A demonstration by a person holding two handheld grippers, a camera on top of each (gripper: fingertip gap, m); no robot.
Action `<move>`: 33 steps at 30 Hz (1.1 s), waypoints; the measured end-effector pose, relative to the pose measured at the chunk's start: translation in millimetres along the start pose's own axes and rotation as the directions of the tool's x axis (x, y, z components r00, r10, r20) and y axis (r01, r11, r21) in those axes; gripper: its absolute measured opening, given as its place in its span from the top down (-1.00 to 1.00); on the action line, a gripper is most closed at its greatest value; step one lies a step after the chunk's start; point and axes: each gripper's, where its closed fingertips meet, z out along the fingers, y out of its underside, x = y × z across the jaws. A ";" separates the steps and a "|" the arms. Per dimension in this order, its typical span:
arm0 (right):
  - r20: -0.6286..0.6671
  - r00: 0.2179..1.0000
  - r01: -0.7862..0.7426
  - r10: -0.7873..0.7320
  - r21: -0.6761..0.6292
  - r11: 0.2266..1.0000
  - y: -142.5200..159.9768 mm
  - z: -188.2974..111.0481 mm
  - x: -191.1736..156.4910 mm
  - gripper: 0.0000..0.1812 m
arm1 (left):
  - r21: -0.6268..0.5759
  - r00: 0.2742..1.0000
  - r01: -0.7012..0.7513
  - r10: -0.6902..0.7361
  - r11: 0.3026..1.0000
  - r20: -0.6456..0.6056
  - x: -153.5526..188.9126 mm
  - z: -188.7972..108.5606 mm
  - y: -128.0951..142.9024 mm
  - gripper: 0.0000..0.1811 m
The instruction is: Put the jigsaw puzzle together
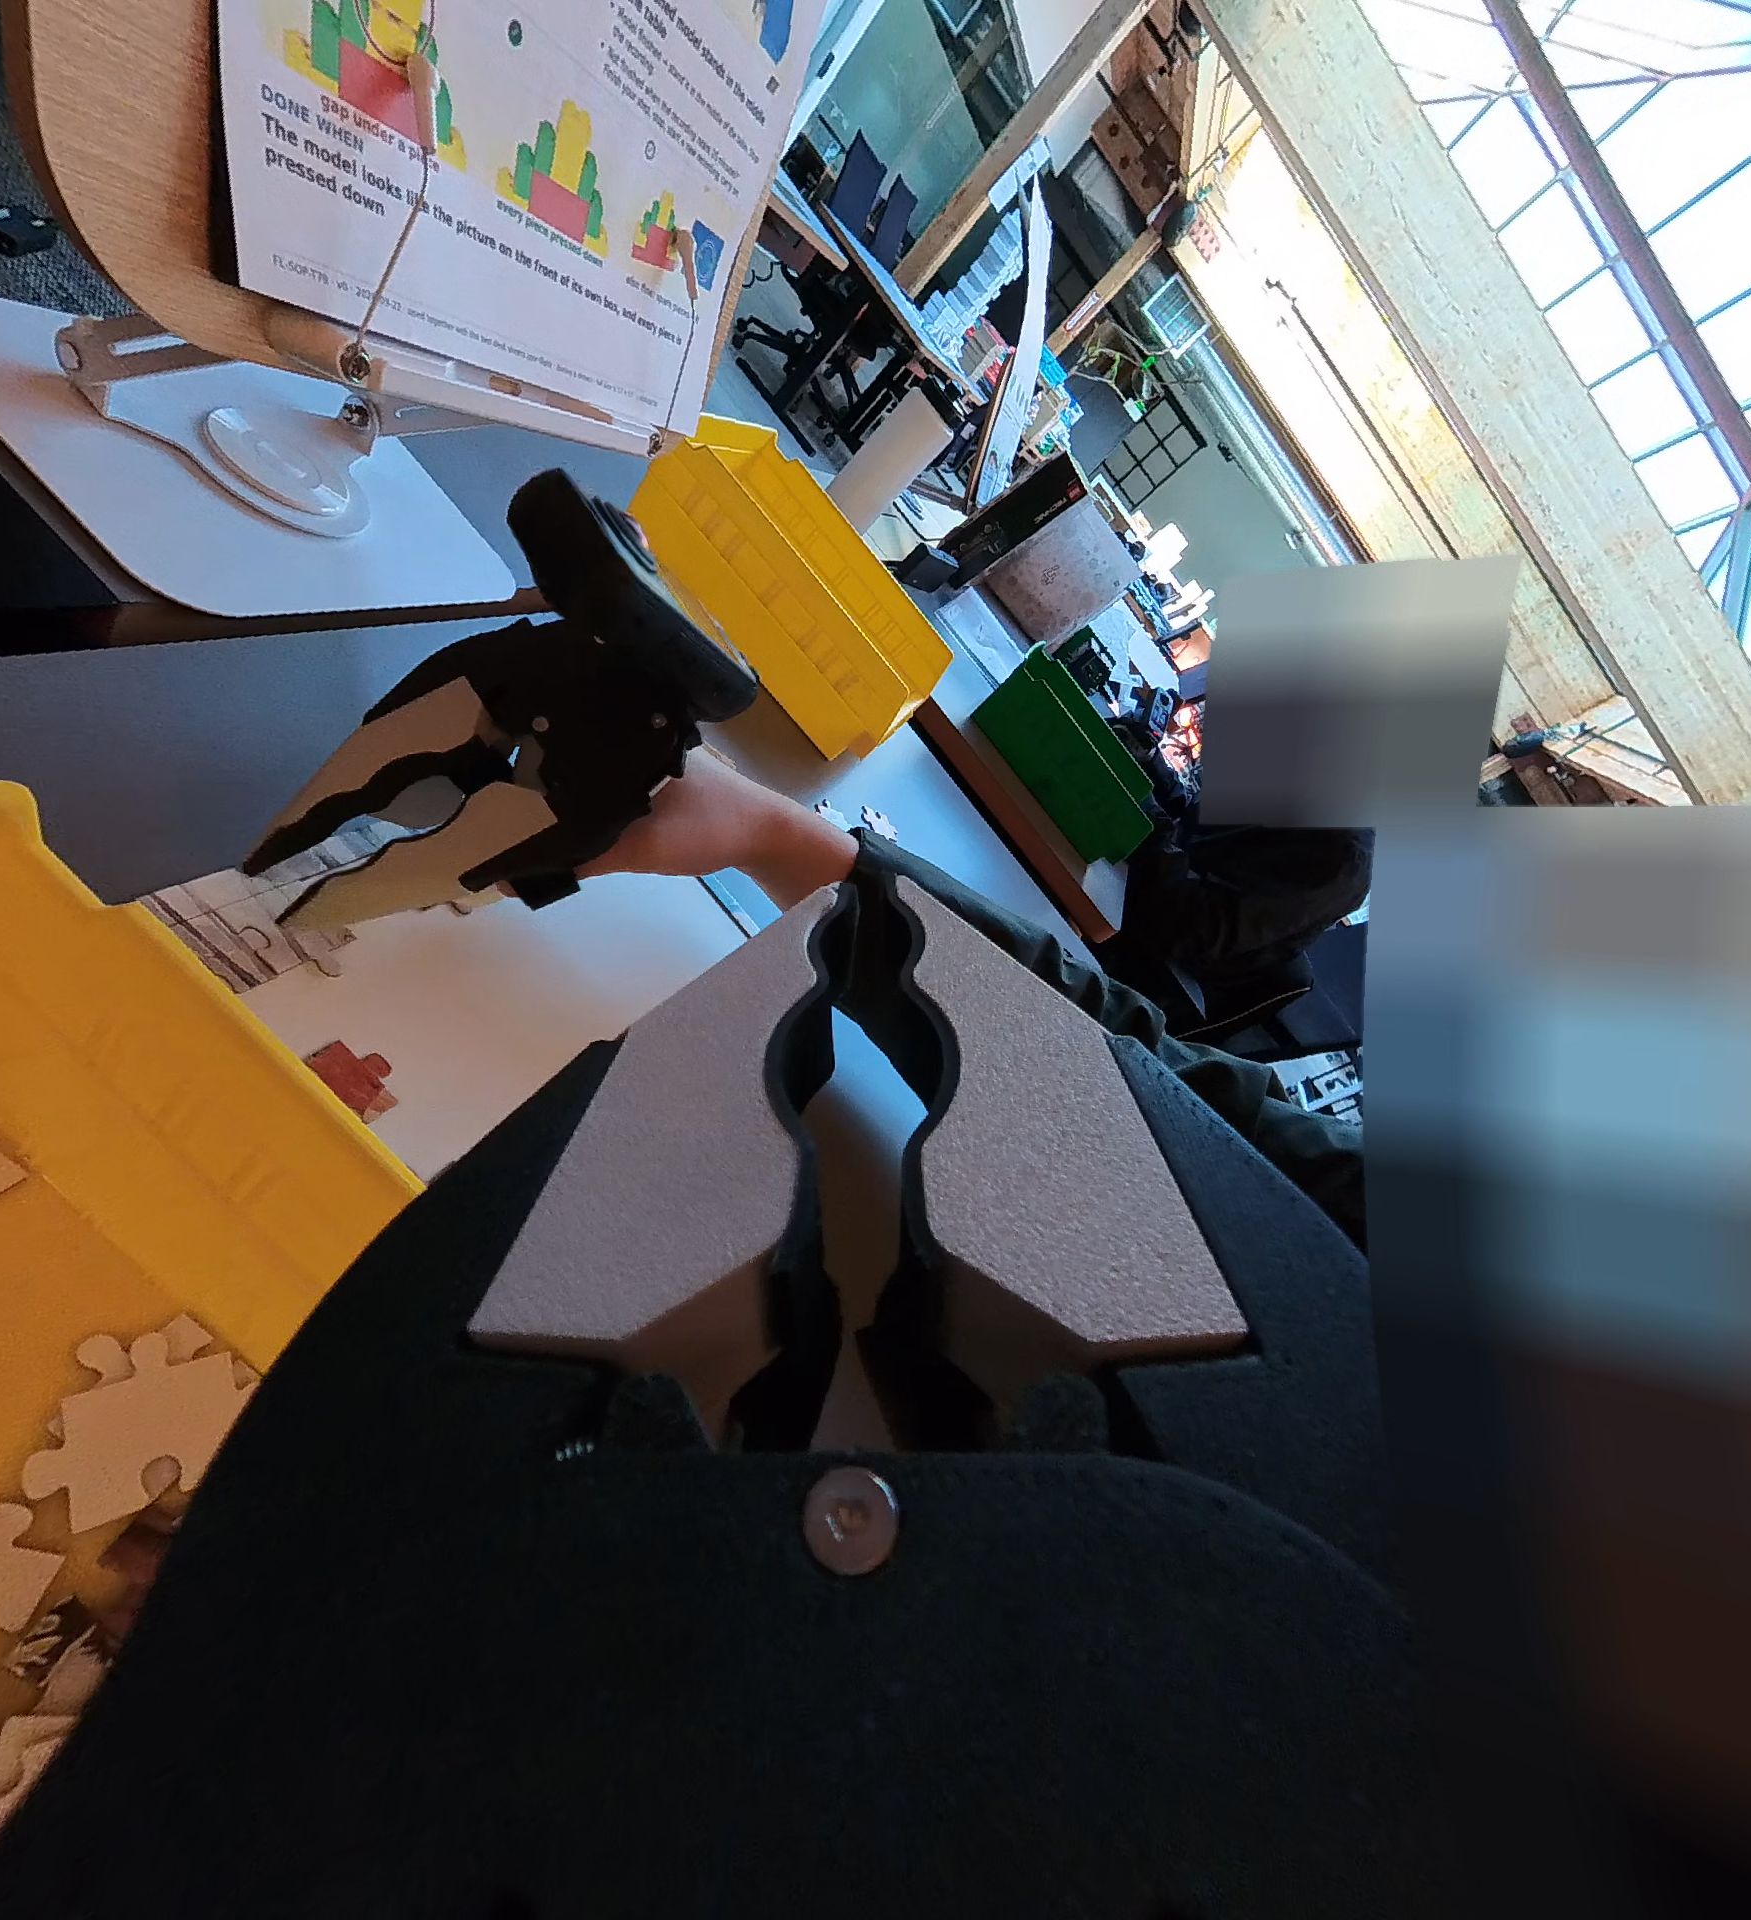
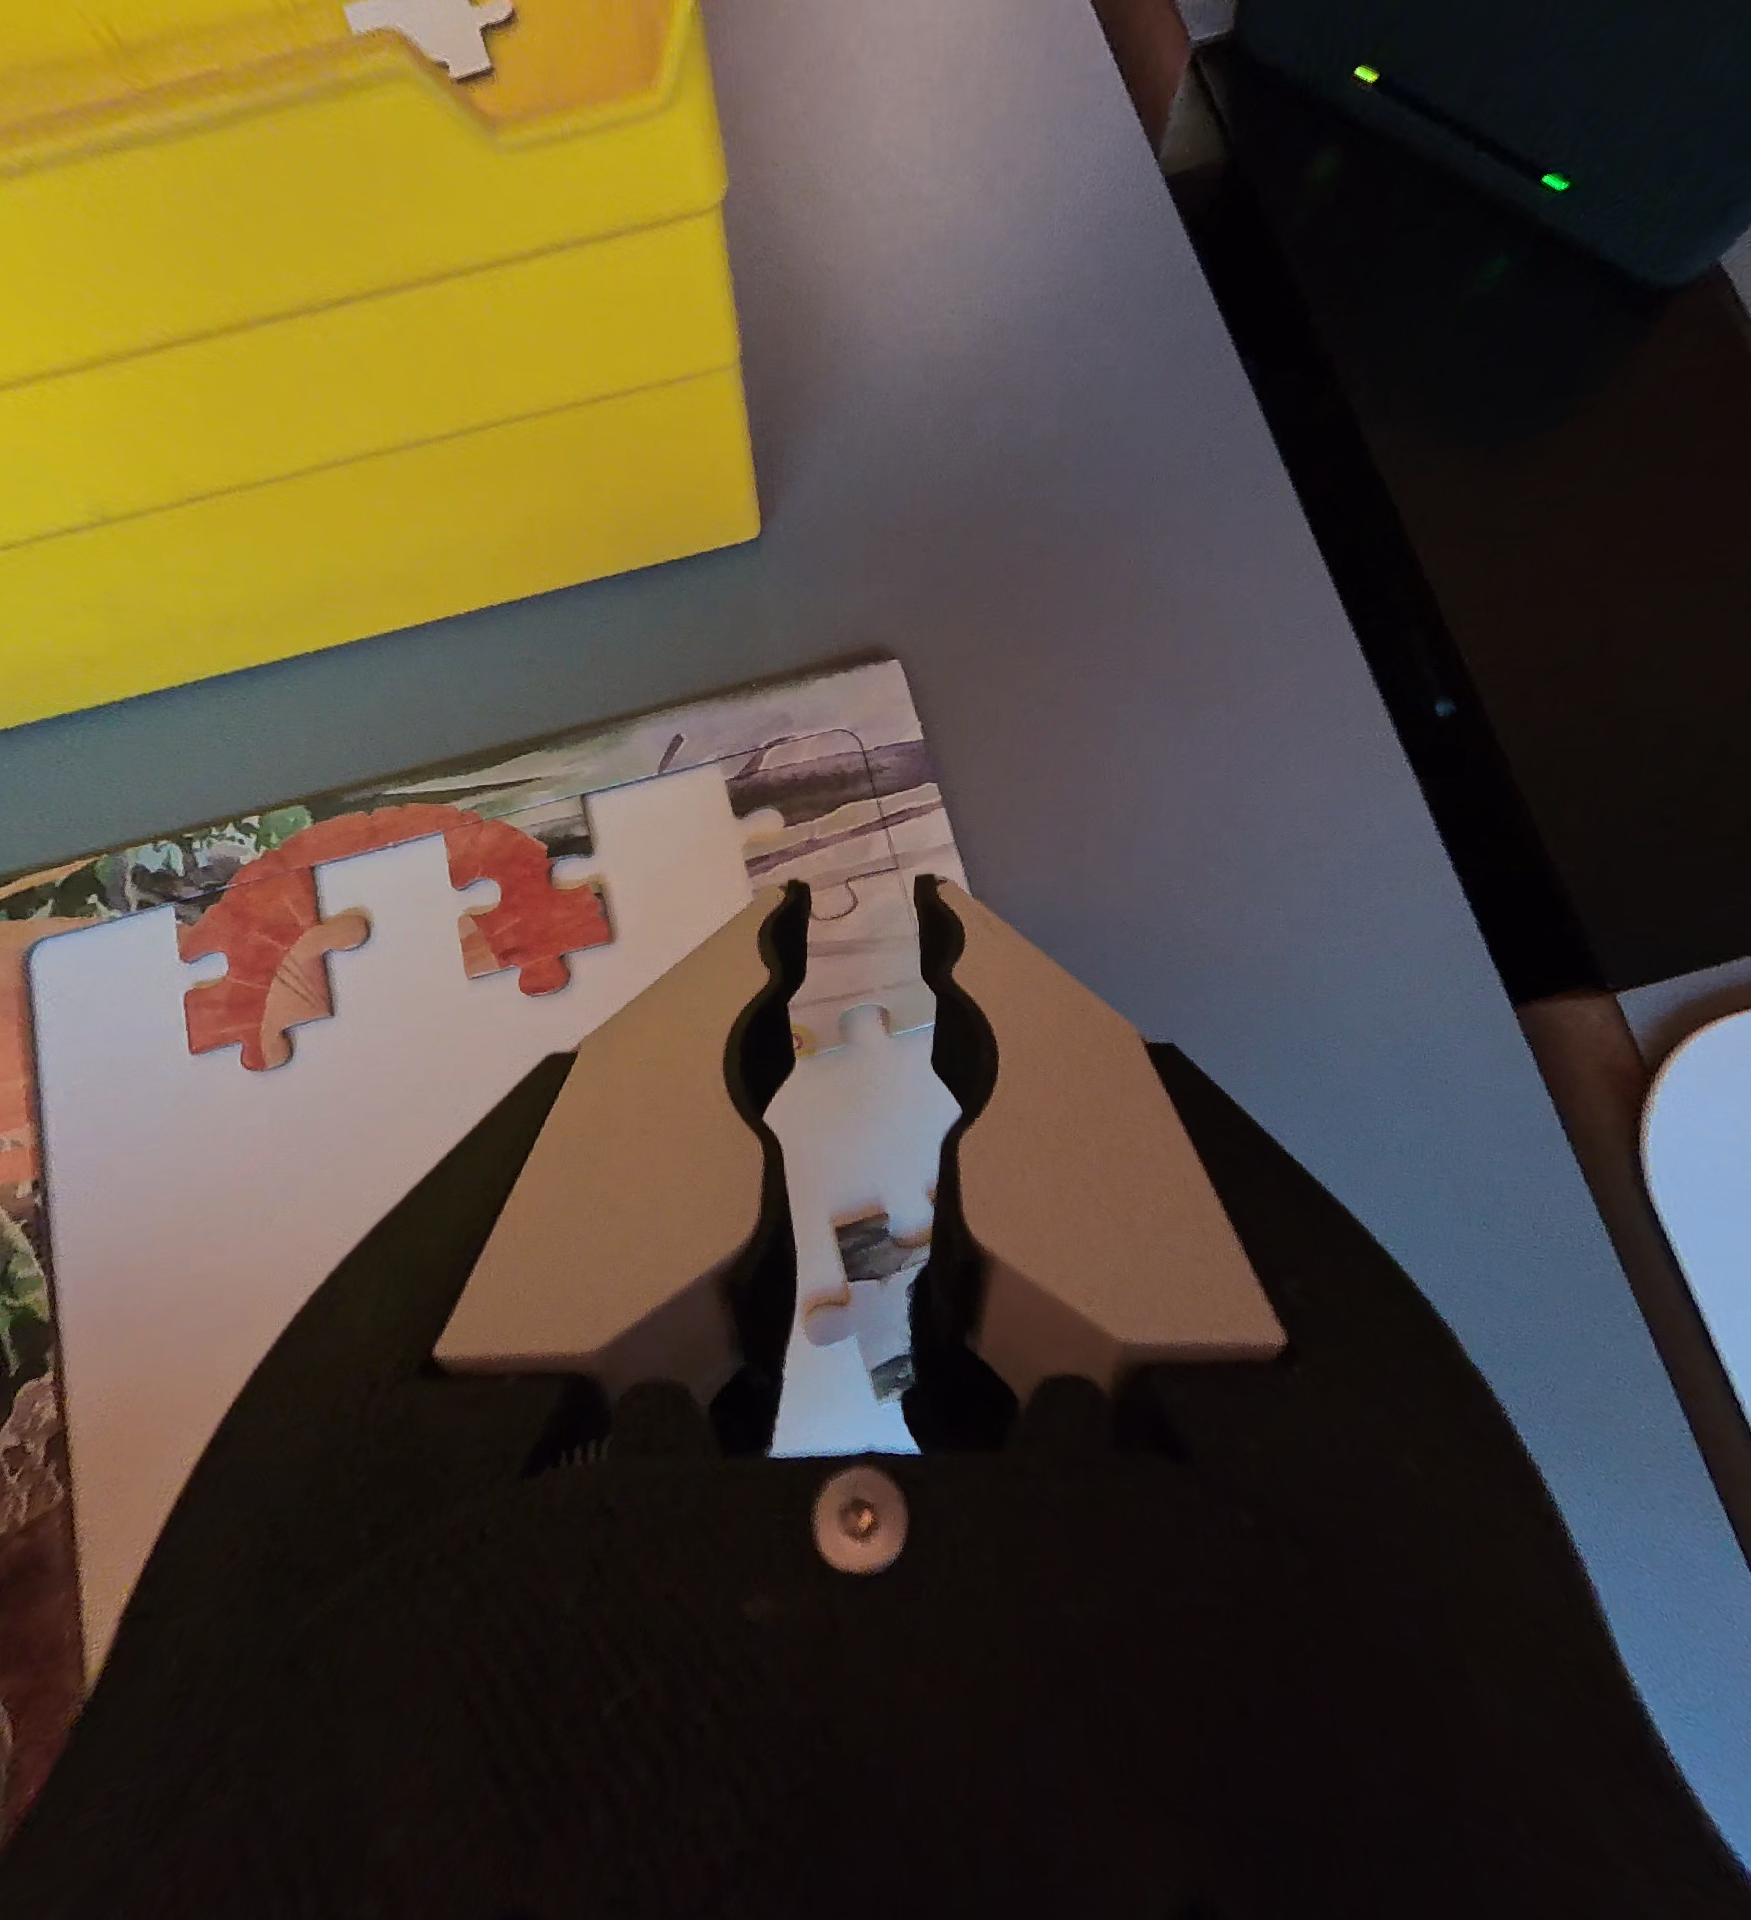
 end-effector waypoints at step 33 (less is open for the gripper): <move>-0.214 0.977 0.038 -0.002 0.164 0.986 19.3 -106.0 28.3 0.79 | 0.065 1.000 -0.012 0.012 0.998 0.007 1.2 -10.1 -11.4 0.98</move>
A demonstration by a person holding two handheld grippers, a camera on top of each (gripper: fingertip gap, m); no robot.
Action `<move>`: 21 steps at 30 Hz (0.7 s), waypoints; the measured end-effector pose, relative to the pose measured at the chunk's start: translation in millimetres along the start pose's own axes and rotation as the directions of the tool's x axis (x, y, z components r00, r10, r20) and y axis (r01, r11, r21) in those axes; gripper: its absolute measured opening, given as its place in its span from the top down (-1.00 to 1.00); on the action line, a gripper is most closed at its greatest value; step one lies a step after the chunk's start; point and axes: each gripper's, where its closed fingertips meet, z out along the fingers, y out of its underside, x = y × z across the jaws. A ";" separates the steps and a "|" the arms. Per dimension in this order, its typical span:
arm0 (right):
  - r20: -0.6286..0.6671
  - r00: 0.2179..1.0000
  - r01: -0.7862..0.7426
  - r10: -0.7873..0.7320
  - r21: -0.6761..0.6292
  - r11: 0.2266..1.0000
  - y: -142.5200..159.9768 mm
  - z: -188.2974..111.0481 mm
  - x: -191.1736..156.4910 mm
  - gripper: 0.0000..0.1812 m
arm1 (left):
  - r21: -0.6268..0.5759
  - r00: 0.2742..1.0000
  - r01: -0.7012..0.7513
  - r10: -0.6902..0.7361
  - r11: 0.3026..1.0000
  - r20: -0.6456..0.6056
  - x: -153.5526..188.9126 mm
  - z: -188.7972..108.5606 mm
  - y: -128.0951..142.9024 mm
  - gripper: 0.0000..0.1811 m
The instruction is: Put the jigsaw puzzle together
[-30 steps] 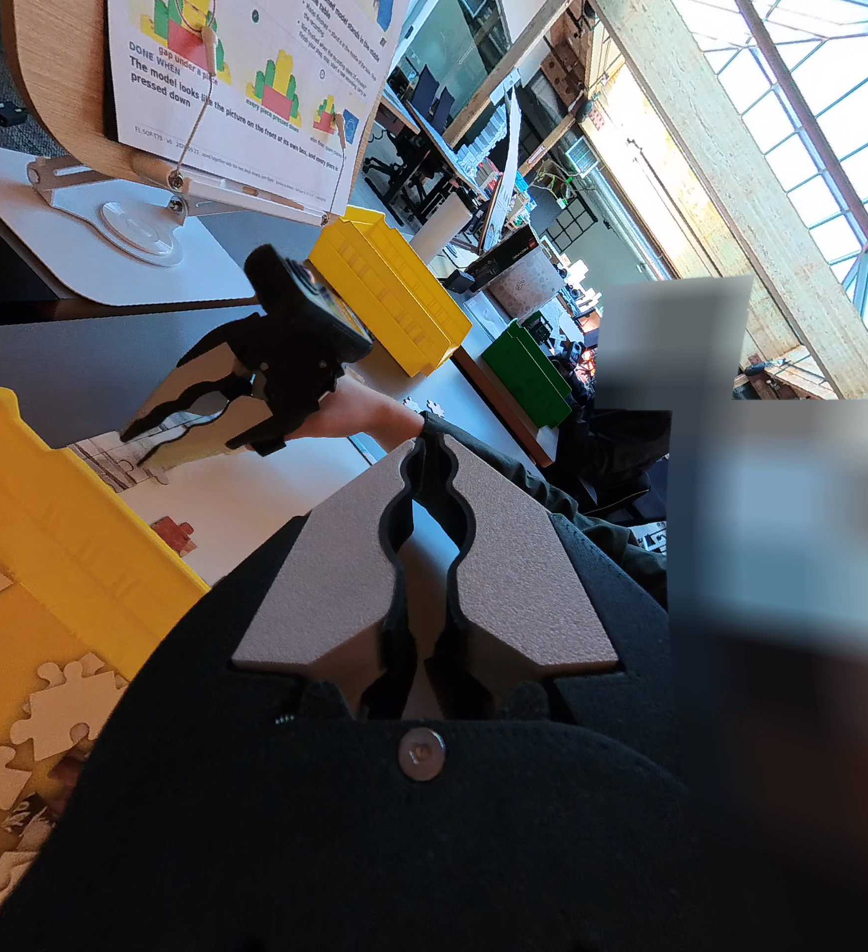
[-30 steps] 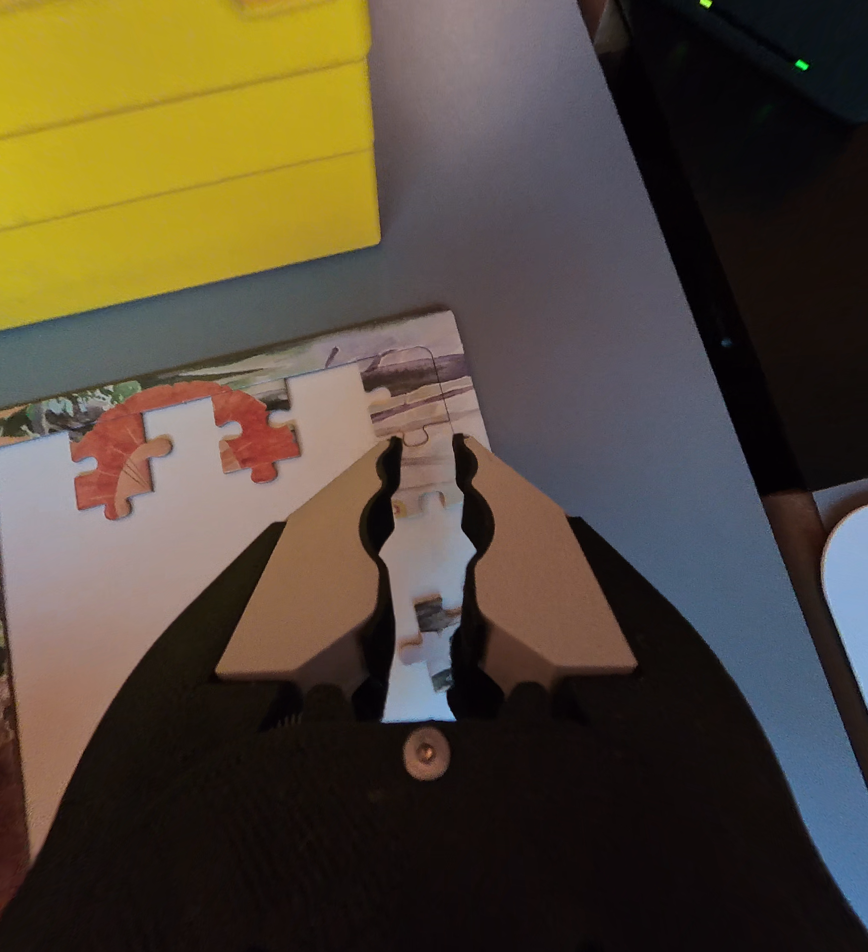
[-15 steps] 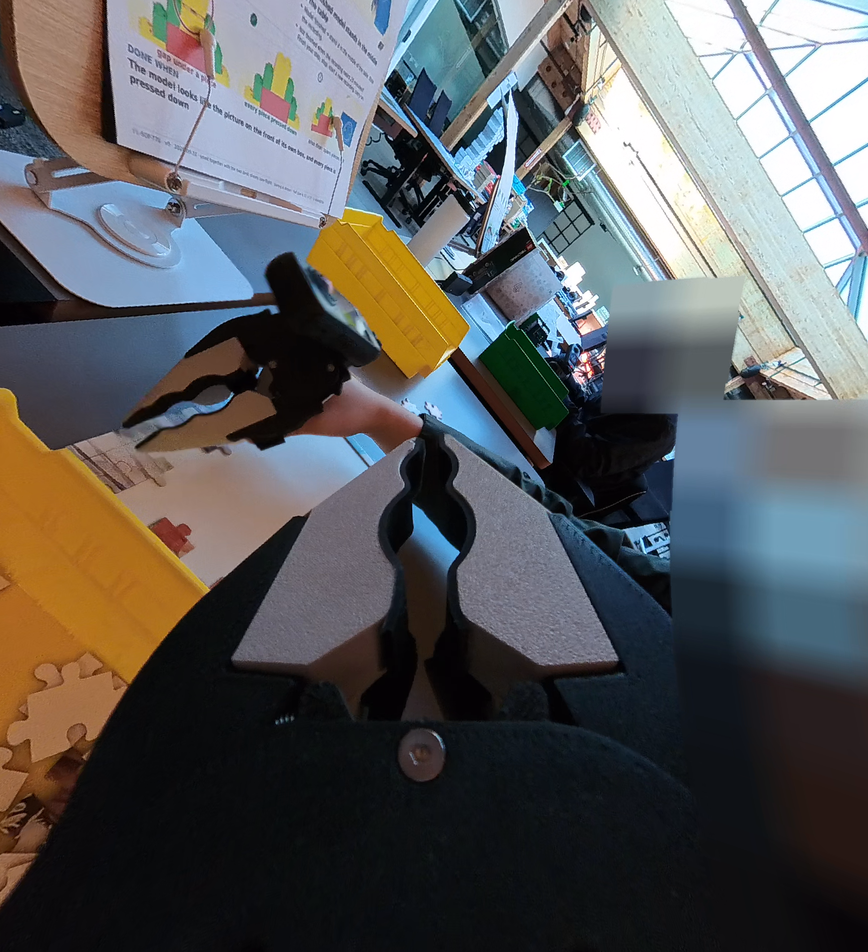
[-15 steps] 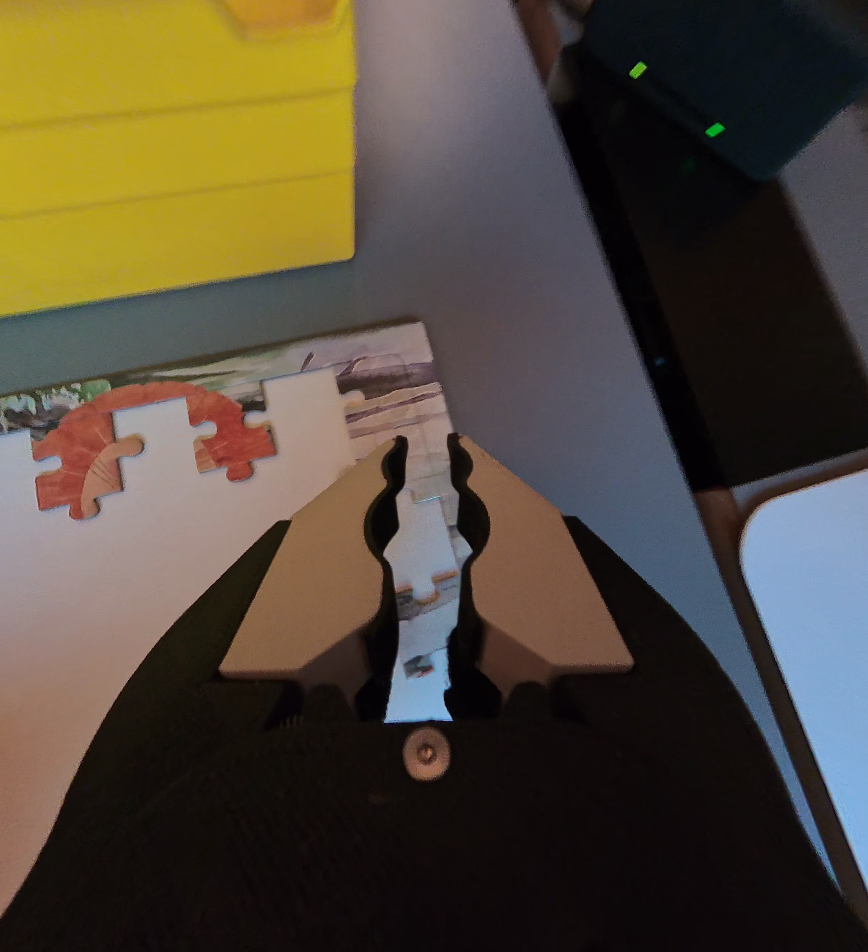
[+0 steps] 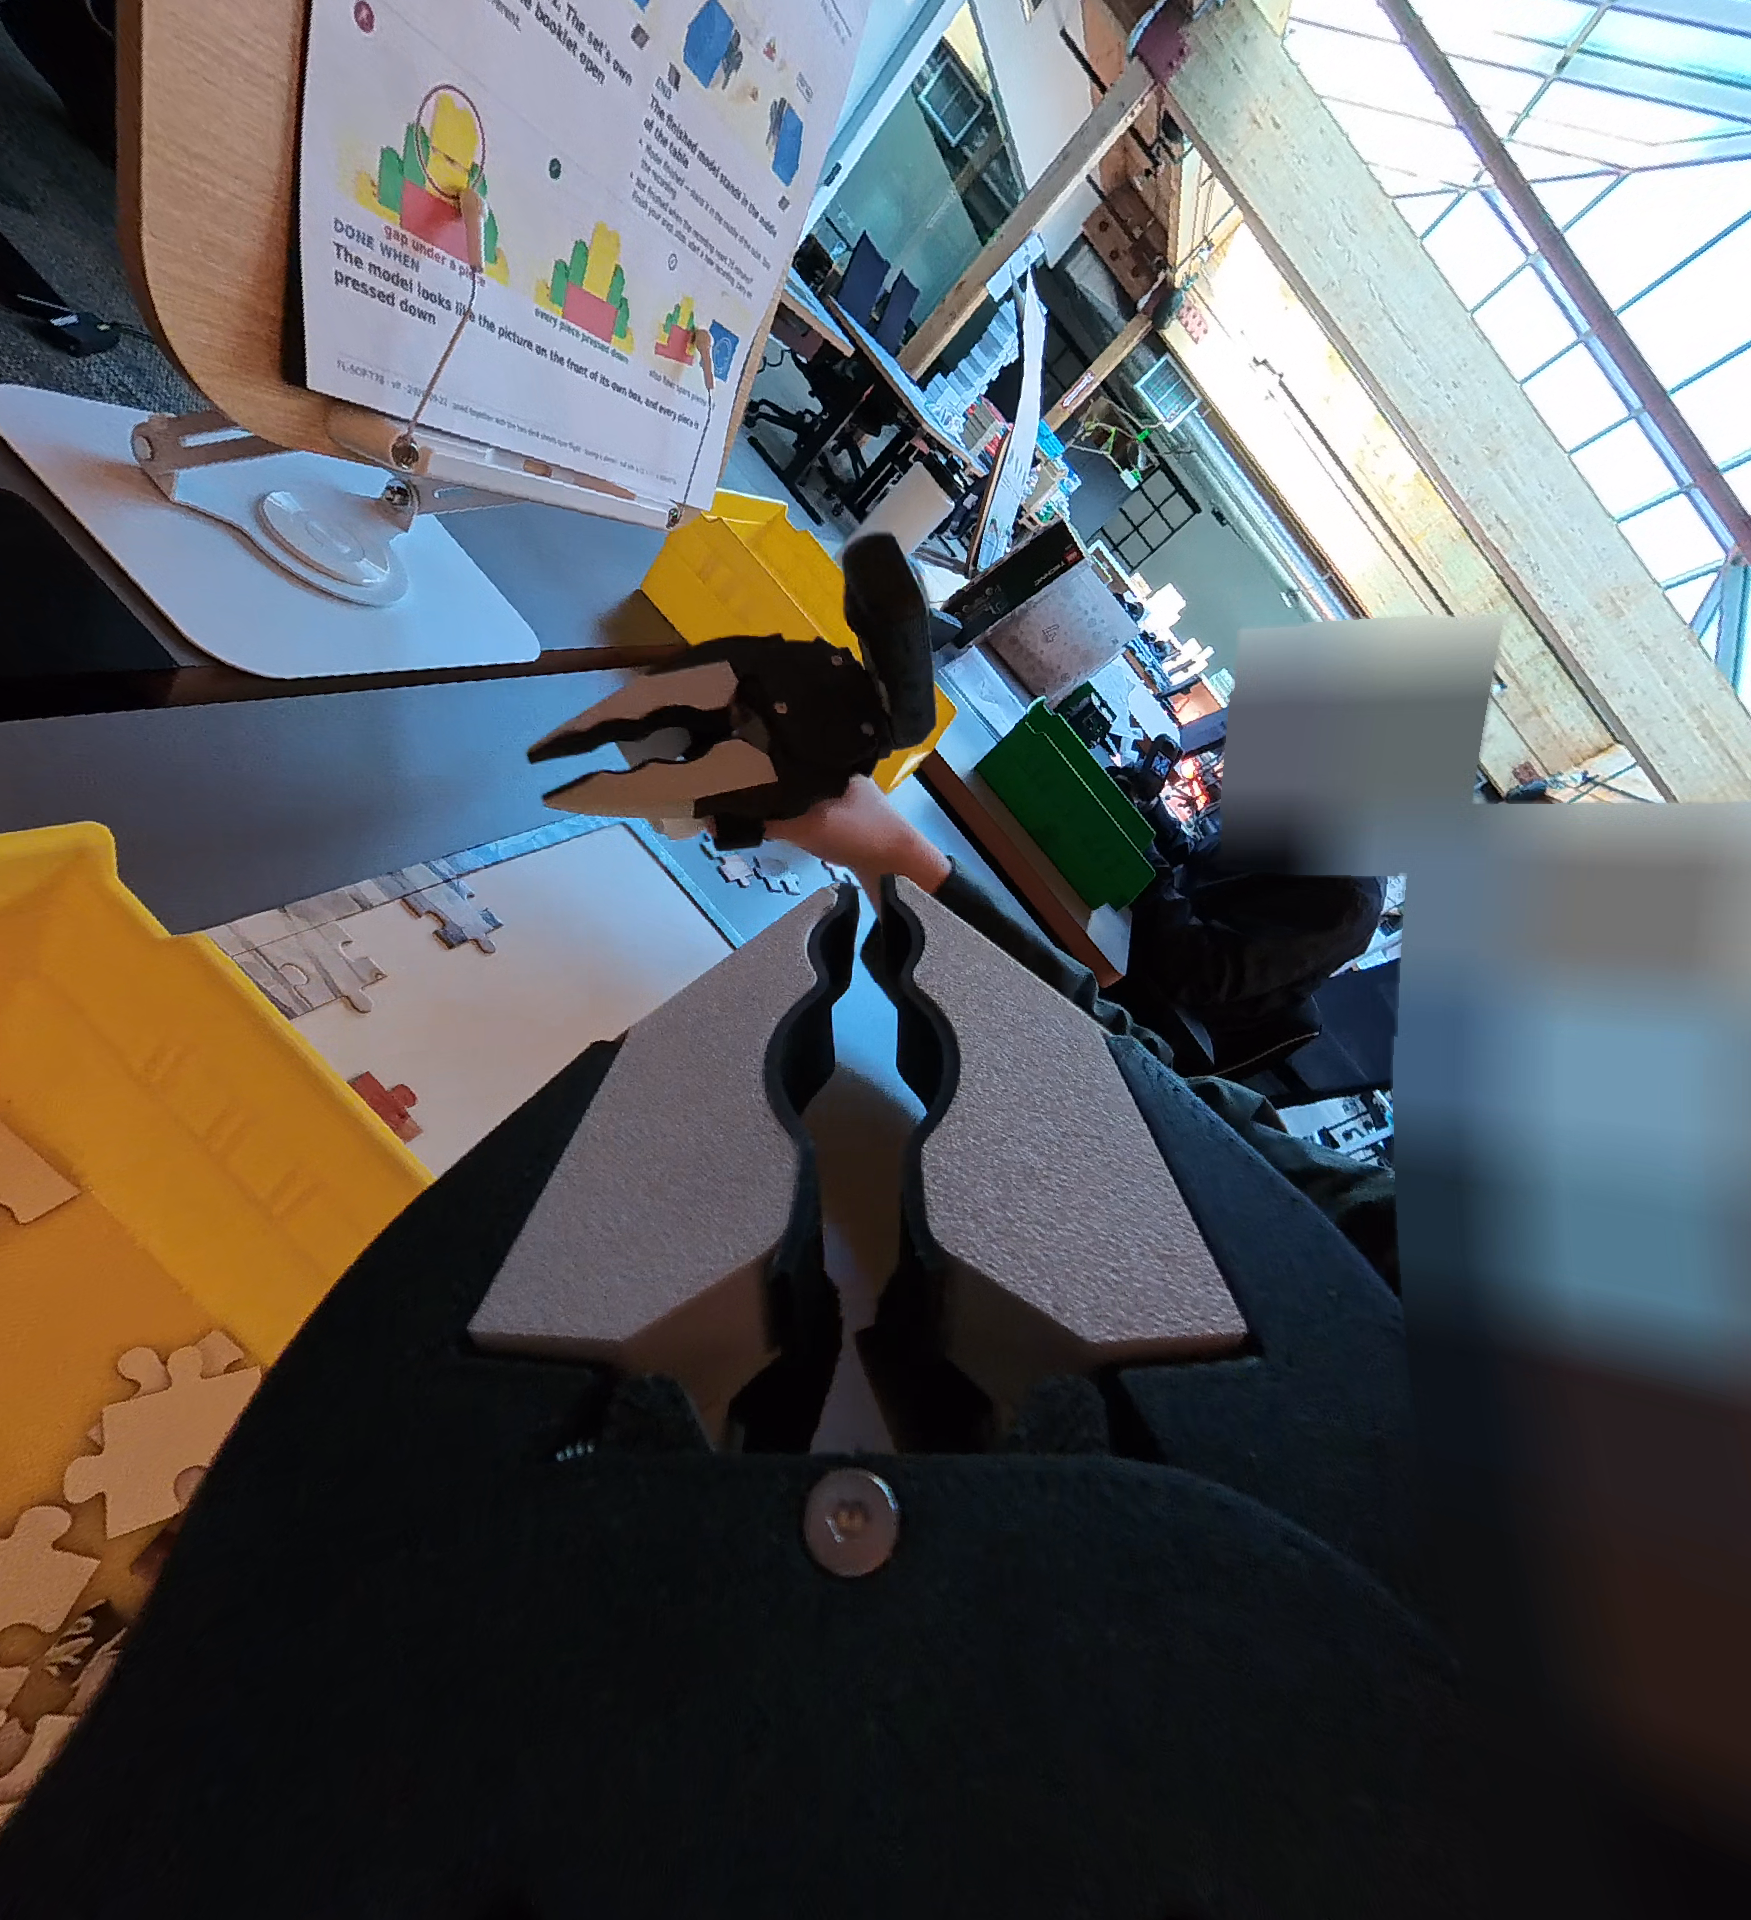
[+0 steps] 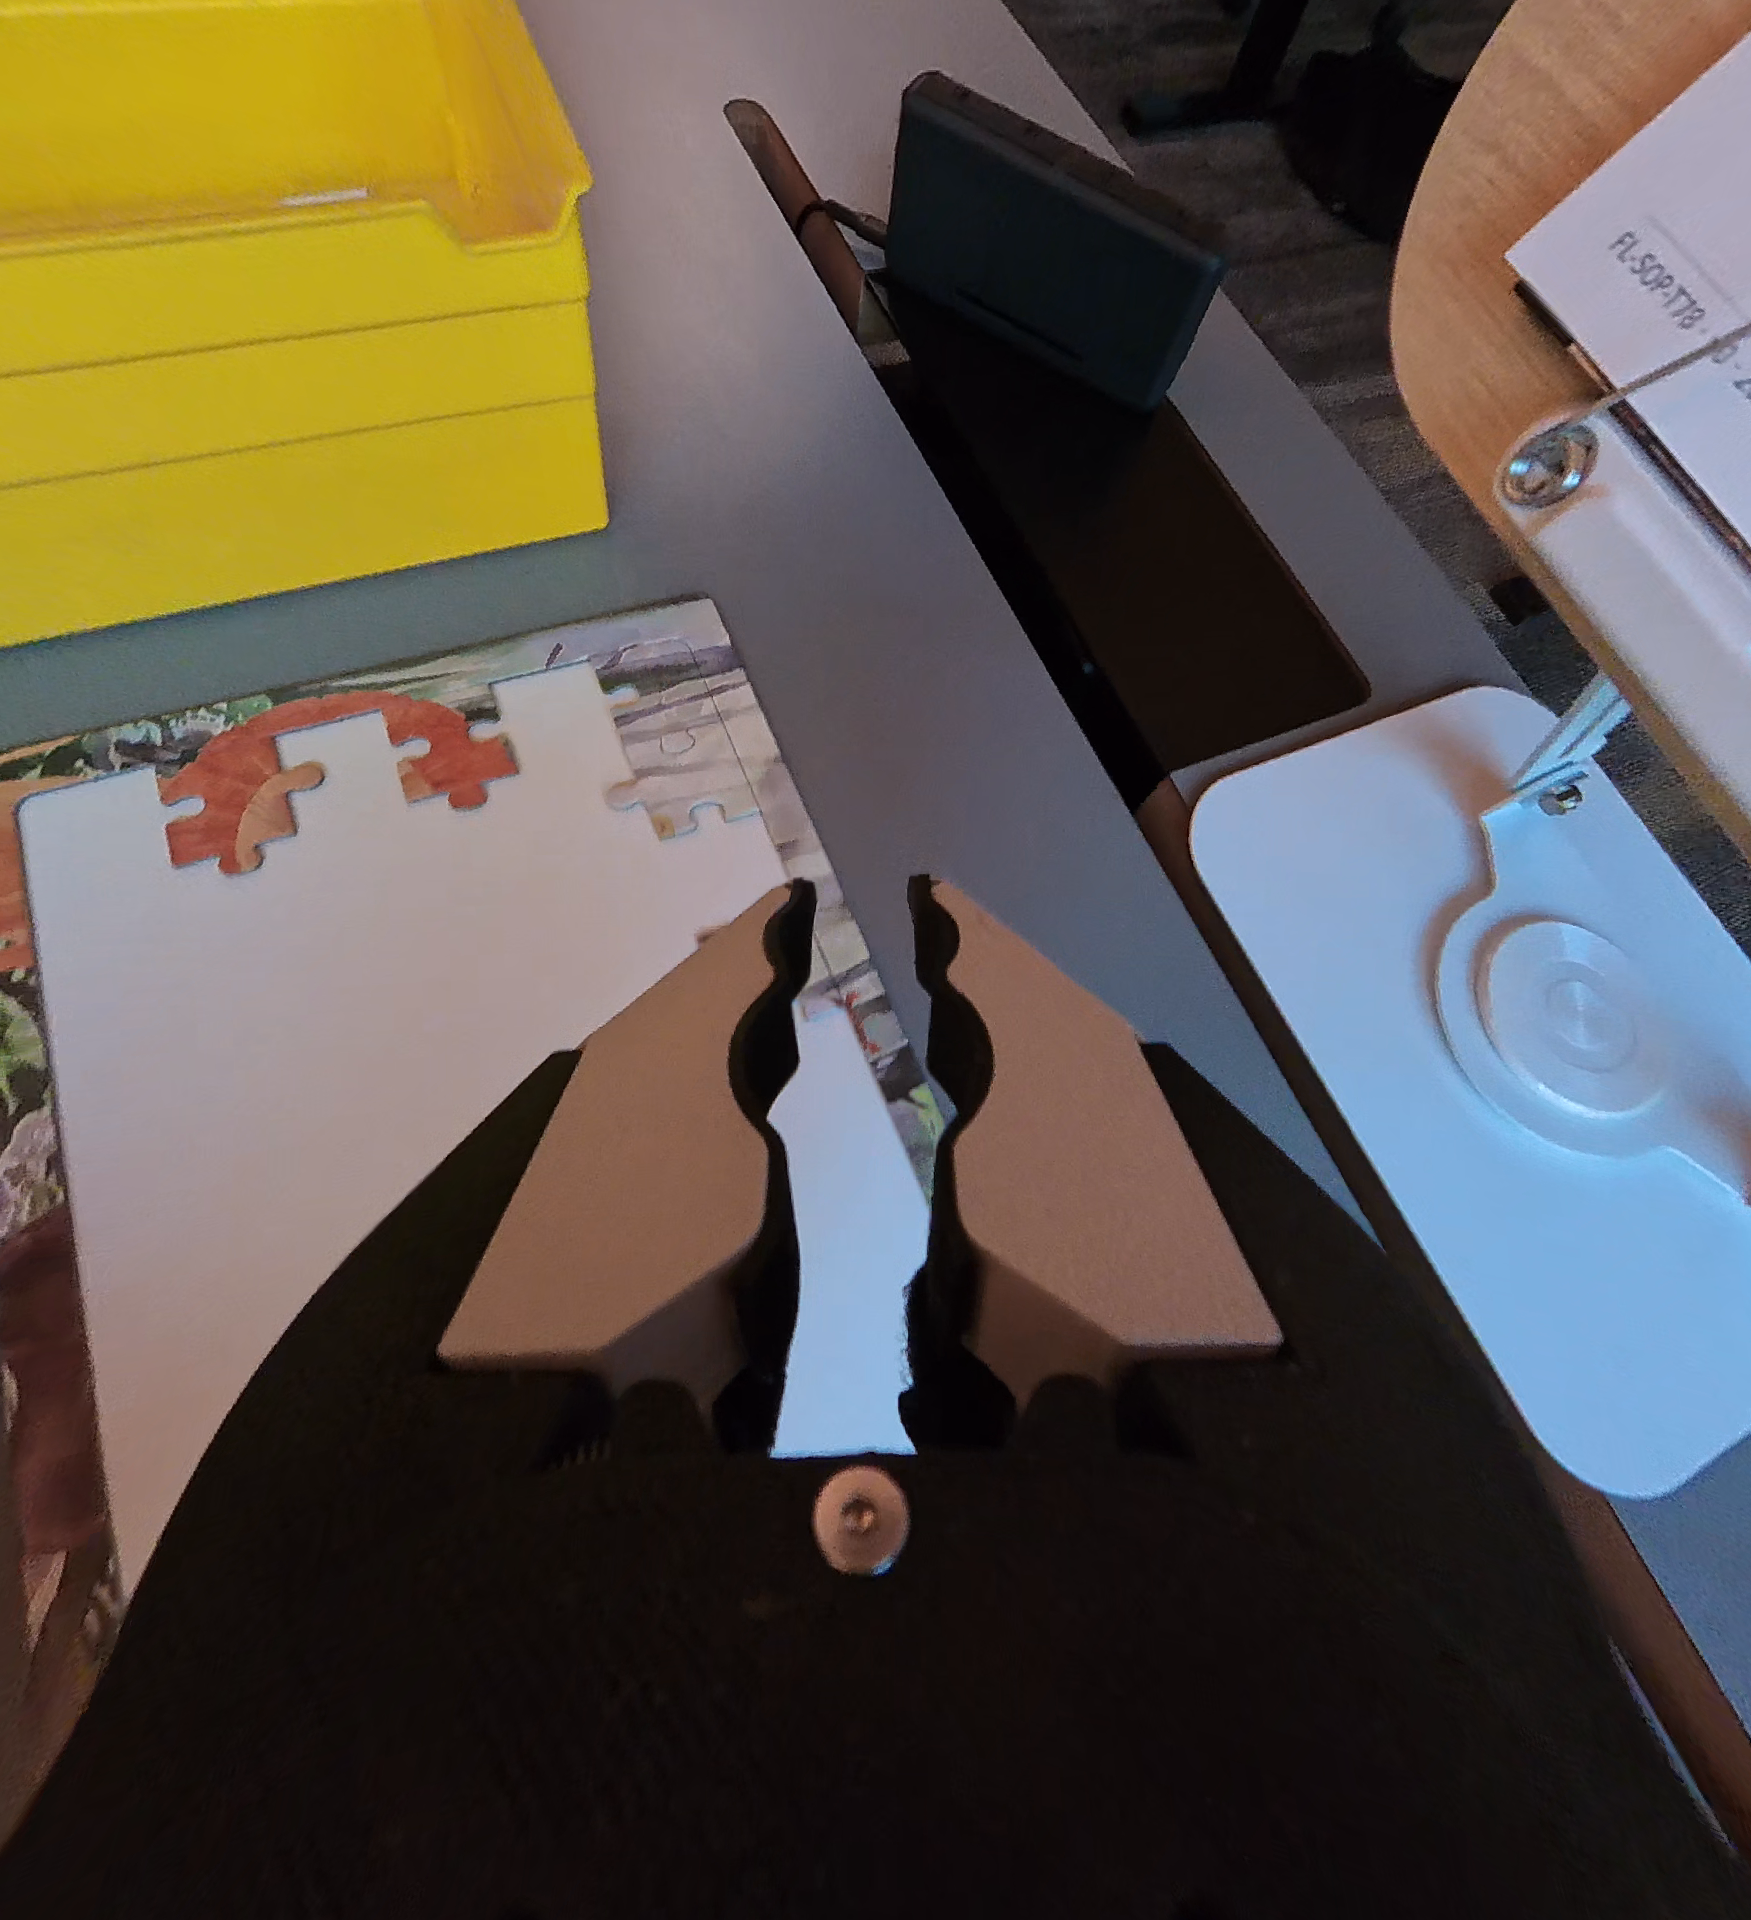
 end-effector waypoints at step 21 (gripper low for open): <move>-0.164 0.958 -0.154 0.237 0.406 0.901 51.6 -167.2 -118.0 0.80 | 0.391 0.918 -0.390 0.316 0.834 0.241 43.8 -11.0 -61.6 0.97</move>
